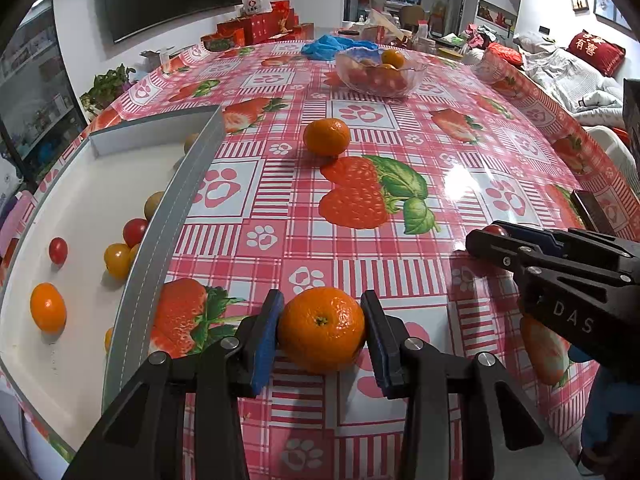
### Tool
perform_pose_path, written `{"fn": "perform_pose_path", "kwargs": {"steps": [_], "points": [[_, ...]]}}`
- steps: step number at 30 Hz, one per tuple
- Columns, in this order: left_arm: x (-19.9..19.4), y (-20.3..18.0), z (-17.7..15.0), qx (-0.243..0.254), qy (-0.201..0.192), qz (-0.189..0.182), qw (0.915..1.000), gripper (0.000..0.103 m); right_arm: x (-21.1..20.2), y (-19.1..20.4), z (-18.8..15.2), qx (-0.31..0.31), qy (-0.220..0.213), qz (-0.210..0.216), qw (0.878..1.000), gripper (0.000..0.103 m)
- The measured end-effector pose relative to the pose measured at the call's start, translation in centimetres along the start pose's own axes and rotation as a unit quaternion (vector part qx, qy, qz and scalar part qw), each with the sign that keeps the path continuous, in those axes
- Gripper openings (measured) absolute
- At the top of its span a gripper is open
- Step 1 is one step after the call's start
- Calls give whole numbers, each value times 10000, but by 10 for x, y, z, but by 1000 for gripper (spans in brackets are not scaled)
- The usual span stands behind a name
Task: Organize fruits
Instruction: 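Hold the orange and red tomato closed in both grippers, then open both grippers, setting the orange and tomato back on the cloth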
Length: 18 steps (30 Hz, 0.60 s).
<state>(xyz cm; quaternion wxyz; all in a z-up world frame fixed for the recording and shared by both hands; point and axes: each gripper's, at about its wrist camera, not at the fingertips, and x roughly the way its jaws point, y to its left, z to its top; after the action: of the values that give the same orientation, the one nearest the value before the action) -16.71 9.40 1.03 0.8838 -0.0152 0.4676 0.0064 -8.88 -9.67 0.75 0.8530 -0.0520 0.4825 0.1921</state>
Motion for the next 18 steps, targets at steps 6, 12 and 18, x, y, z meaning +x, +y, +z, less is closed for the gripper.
{"fn": "perform_pose_path", "kwargs": {"steps": [6,12,18], "points": [[-1,-1,0,26,-16,42,10000,41,2,7,-2,-306,-115,-263,9991,24],[0,-3,2,80,-70,93,9999,41,1,8,-3,-342,-207,-354,9986,26],[1,-4,2,93,-152,111,9998,41,0,0,-3,-184,-287,-397,9986,53]]}}
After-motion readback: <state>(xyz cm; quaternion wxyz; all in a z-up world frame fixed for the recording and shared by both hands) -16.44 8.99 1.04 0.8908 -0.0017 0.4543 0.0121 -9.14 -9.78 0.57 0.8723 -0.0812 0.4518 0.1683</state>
